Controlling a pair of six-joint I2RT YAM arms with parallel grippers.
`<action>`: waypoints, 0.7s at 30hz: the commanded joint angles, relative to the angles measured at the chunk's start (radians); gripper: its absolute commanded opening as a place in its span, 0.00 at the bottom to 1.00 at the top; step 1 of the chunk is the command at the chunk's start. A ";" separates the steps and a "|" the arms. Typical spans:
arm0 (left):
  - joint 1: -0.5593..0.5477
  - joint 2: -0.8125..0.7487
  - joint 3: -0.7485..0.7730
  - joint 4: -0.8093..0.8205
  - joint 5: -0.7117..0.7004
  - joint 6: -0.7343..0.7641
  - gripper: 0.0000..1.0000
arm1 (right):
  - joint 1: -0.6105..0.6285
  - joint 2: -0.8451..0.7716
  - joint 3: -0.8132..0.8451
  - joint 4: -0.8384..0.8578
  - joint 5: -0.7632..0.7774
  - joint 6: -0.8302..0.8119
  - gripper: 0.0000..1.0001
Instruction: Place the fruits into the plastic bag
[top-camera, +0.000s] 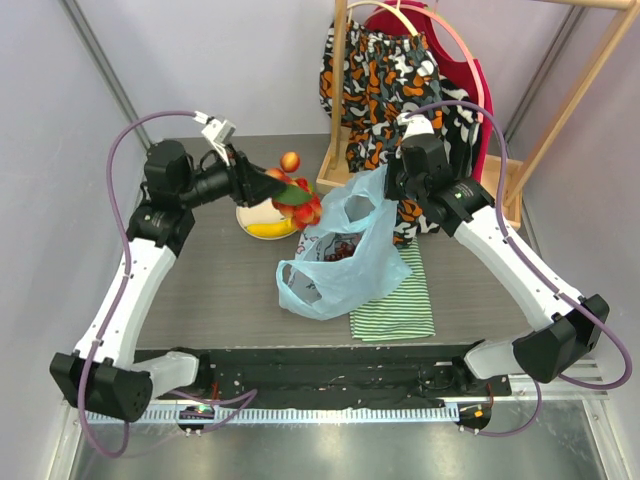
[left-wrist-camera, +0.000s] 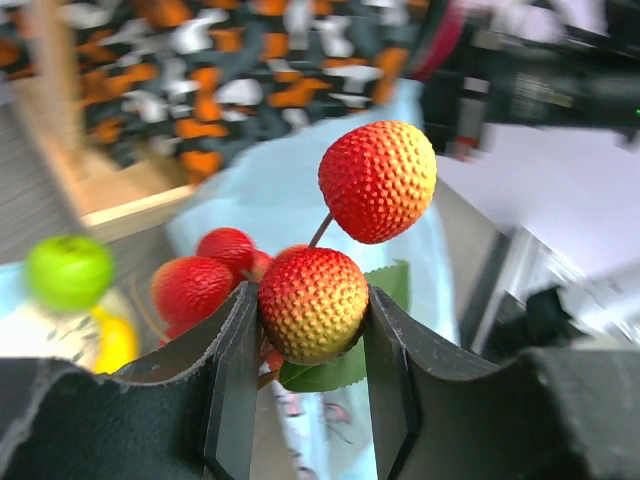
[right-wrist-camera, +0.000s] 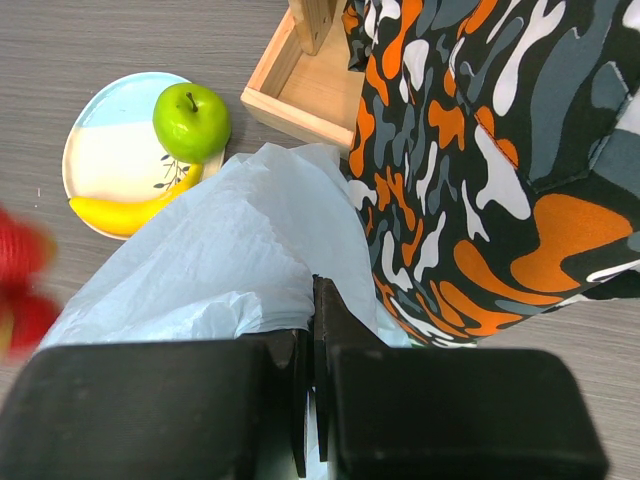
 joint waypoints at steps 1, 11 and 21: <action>-0.095 -0.091 0.024 0.064 0.088 0.013 0.00 | -0.003 -0.028 0.027 0.032 0.005 0.002 0.01; -0.295 -0.130 -0.066 0.107 0.032 -0.038 0.00 | -0.002 -0.030 0.036 0.032 -0.032 0.030 0.01; -0.319 -0.076 -0.117 0.165 -0.089 -0.046 0.00 | -0.003 -0.044 0.021 0.030 -0.035 0.044 0.01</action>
